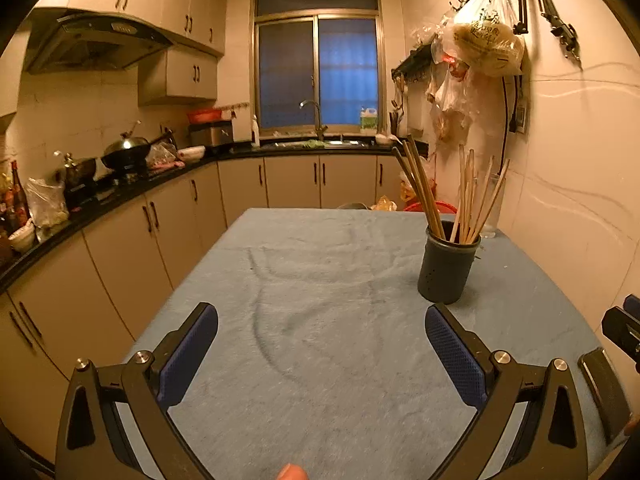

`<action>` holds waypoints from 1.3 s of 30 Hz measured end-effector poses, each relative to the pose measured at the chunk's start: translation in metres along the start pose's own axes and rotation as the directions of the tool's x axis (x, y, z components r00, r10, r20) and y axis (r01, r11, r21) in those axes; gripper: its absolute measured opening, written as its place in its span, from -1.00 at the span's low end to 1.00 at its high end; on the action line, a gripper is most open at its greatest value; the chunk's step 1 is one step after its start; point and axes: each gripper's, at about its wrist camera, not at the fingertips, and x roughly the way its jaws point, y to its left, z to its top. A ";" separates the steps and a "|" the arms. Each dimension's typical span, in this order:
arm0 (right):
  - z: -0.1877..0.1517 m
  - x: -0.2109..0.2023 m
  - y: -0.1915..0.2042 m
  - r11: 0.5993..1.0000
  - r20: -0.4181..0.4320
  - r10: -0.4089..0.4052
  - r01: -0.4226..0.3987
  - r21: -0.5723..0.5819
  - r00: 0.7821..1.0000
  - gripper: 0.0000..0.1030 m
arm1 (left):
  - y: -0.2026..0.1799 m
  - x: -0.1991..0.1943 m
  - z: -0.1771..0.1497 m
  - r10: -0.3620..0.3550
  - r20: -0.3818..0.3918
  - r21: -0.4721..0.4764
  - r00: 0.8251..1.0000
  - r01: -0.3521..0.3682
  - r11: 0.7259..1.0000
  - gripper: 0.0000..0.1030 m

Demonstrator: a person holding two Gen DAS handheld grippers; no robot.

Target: Organize utensils

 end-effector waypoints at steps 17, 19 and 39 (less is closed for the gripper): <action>-0.041 -0.074 0.024 0.990 0.246 -0.109 0.127 -0.057 0.963 0.77 | 0.002 -0.067 -0.026 0.035 0.176 0.021 0.984 -0.039 0.999 1.00; -0.042 -0.078 0.025 0.991 0.252 -0.101 0.119 -0.059 0.963 0.77 | 0.003 -0.070 -0.028 0.037 0.182 0.017 0.983 -0.041 0.999 1.00; -0.046 -0.095 0.019 0.991 0.262 -0.109 0.124 -0.040 0.959 0.78 | -0.002 -0.096 -0.032 0.003 0.251 0.034 0.968 -0.012 0.999 1.00</action>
